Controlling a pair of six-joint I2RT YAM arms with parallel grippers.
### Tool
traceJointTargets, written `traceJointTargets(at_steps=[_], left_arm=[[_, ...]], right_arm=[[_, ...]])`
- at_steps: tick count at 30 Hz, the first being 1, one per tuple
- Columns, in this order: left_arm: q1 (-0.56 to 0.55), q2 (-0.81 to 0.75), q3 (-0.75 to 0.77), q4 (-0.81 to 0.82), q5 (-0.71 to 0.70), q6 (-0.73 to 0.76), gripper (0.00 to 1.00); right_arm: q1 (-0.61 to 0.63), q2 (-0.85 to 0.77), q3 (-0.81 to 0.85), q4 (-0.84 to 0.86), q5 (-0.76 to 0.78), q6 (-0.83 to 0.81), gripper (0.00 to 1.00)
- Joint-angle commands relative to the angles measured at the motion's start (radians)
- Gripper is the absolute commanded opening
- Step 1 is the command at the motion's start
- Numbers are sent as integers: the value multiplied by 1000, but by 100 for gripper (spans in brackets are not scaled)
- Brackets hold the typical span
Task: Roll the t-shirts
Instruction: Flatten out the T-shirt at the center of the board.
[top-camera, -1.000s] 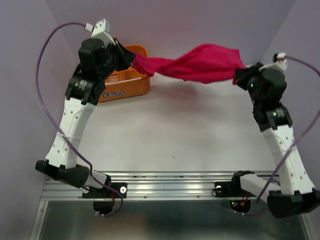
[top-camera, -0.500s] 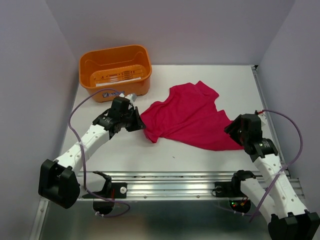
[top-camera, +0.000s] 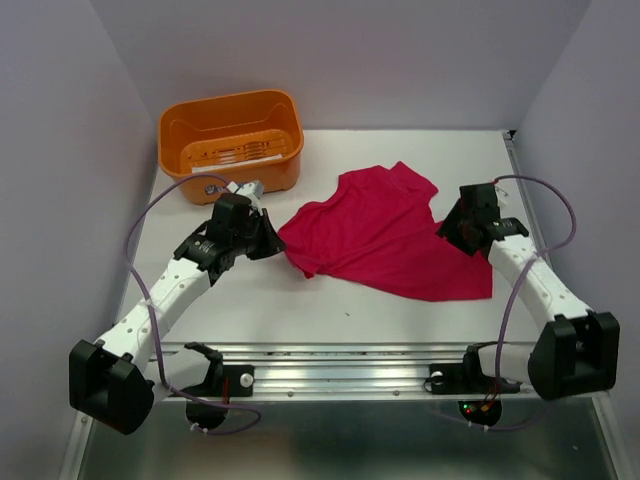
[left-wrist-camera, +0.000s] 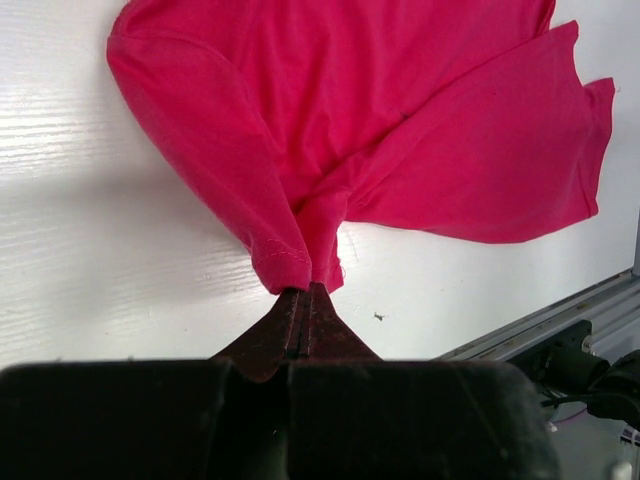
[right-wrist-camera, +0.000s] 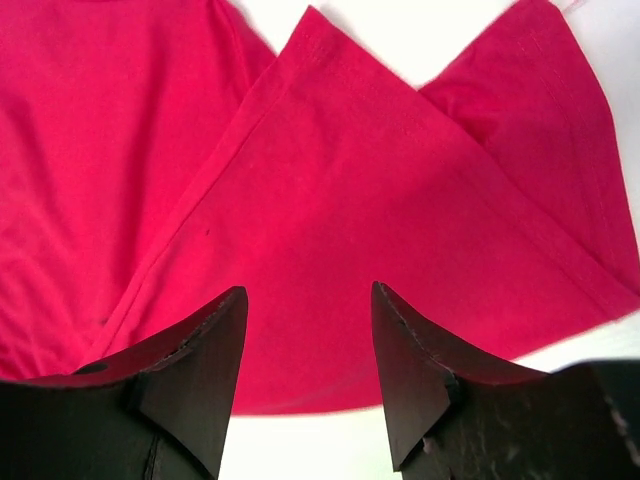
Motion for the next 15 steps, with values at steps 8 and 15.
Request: traceJointTargets(at_steps=[8, 15], left_arm=[[-1, -43, 14, -7, -49, 4, 0], [-2, -30, 12, 1, -46, 7, 0]], right_arm=[[-1, 434, 225, 115, 110, 33, 54], [-54, 606, 342, 140, 94, 61, 52]])
